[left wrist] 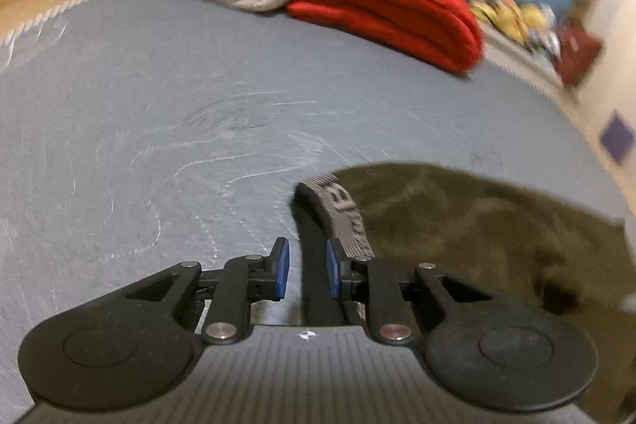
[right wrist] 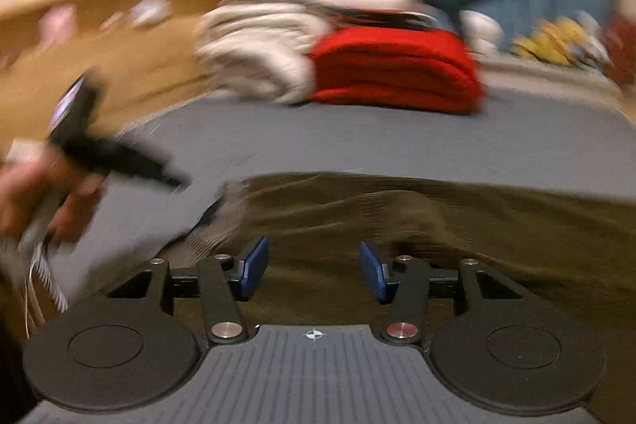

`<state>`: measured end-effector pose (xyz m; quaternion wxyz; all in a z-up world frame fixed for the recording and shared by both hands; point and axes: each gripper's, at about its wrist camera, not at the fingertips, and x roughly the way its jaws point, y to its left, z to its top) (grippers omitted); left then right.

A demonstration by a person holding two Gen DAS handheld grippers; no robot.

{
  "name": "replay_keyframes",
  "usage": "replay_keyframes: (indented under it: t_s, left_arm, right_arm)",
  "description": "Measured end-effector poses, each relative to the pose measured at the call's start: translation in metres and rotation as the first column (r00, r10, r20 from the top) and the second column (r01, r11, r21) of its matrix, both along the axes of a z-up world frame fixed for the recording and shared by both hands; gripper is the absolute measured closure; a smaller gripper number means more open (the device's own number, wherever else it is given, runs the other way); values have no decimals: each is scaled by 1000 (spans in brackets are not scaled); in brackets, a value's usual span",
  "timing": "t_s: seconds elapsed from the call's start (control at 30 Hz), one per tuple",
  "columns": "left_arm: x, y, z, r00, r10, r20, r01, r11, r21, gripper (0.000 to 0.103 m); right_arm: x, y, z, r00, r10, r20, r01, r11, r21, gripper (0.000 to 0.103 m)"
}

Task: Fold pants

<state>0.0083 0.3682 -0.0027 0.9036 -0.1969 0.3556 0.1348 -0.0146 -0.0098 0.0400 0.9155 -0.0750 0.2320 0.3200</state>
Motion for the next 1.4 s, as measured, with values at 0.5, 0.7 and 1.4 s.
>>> replay_keyframes:
  t_s: [0.5, 0.7, 1.4]
  left_arm:
    - [68, 16, -47, 999, 54, -6, -55, 989, -137, 50]
    - [84, 16, -65, 999, 29, -37, -34, 990, -137, 47]
    - [51, 36, -14, 978, 151, 144, -143, 987, -68, 96]
  right_arm:
    - [-77, 64, -73, 907, 419, -30, -414, 879, -238, 49]
    - [-80, 69, -80, 866, 494, -75, -494, 824, -278, 51]
    - [-99, 74, -65, 826, 562, -43, -555, 797, -238, 87]
